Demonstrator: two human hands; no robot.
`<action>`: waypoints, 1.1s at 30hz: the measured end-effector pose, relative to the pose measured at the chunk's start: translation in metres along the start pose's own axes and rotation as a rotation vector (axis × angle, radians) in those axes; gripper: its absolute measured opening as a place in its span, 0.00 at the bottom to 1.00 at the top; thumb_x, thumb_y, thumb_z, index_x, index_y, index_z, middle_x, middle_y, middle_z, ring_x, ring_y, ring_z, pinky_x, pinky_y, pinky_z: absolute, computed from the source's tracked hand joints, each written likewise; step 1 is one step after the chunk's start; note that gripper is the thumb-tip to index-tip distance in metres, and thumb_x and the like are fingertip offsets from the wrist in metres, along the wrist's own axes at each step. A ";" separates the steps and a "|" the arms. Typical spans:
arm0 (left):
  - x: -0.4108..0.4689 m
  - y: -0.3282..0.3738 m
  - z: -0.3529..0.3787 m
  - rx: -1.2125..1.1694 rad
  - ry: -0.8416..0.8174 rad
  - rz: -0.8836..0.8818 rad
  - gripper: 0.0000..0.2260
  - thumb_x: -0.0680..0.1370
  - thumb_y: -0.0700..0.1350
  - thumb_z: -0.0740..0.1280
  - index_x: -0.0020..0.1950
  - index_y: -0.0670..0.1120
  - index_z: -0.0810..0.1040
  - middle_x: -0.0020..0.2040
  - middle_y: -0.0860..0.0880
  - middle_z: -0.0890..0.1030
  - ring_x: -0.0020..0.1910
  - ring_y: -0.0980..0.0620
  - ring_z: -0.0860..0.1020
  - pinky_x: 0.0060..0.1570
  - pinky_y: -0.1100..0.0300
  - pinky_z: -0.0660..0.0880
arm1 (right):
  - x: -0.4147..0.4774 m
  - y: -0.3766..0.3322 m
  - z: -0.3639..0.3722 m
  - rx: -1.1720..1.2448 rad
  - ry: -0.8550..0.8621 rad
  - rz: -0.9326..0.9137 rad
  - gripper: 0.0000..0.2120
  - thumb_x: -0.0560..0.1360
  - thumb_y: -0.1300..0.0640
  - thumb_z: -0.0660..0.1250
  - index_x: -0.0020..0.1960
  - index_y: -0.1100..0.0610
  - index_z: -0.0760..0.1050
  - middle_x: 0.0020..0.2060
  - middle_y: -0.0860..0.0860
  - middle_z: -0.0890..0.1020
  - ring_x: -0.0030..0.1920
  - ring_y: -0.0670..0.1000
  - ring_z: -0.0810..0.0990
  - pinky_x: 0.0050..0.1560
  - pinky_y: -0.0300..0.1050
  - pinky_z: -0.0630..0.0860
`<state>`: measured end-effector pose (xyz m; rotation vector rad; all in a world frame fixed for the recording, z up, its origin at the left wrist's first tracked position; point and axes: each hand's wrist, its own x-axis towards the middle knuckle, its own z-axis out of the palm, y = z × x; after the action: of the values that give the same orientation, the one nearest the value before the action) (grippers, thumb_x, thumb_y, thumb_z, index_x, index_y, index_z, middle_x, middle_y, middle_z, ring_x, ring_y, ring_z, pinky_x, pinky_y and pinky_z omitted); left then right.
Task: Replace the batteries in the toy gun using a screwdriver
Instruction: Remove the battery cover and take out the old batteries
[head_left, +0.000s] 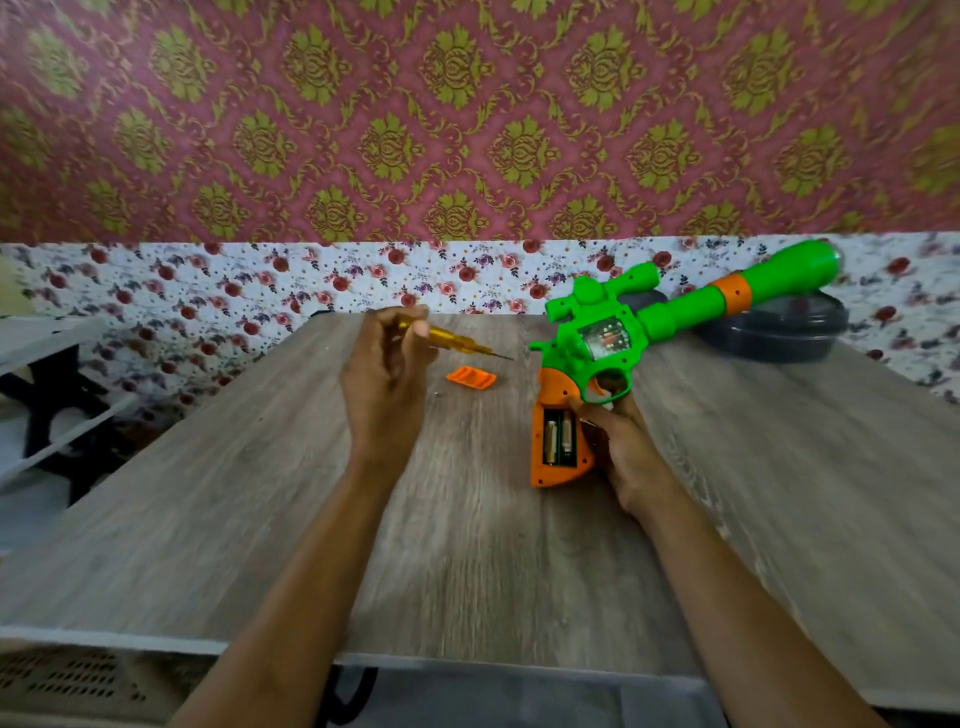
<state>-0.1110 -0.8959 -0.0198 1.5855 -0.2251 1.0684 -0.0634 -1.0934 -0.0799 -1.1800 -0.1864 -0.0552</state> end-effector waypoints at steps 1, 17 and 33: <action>-0.007 0.005 0.007 -0.015 -0.049 0.048 0.05 0.79 0.49 0.60 0.51 0.50 0.73 0.45 0.57 0.81 0.43 0.57 0.82 0.42 0.56 0.80 | 0.000 0.000 0.001 0.005 -0.018 0.002 0.21 0.67 0.60 0.70 0.59 0.52 0.73 0.51 0.51 0.82 0.52 0.54 0.80 0.54 0.50 0.78; -0.049 -0.002 0.034 0.111 -0.311 0.386 0.08 0.82 0.49 0.52 0.57 0.47 0.65 0.49 0.48 0.79 0.45 0.54 0.81 0.43 0.56 0.80 | 0.005 0.005 -0.007 -0.043 -0.034 -0.003 0.12 0.77 0.53 0.62 0.60 0.48 0.70 0.48 0.49 0.81 0.46 0.50 0.80 0.48 0.52 0.76; -0.056 0.003 0.035 0.103 -0.397 0.381 0.08 0.79 0.41 0.56 0.57 0.49 0.63 0.52 0.59 0.75 0.45 0.58 0.79 0.44 0.66 0.75 | 0.001 0.003 -0.002 -0.086 0.009 -0.005 0.26 0.68 0.49 0.65 0.65 0.54 0.70 0.58 0.57 0.80 0.56 0.58 0.79 0.57 0.60 0.76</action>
<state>-0.1272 -0.9492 -0.0561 1.8874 -0.7763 1.0511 -0.0623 -1.0944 -0.0829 -1.2654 -0.1803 -0.0733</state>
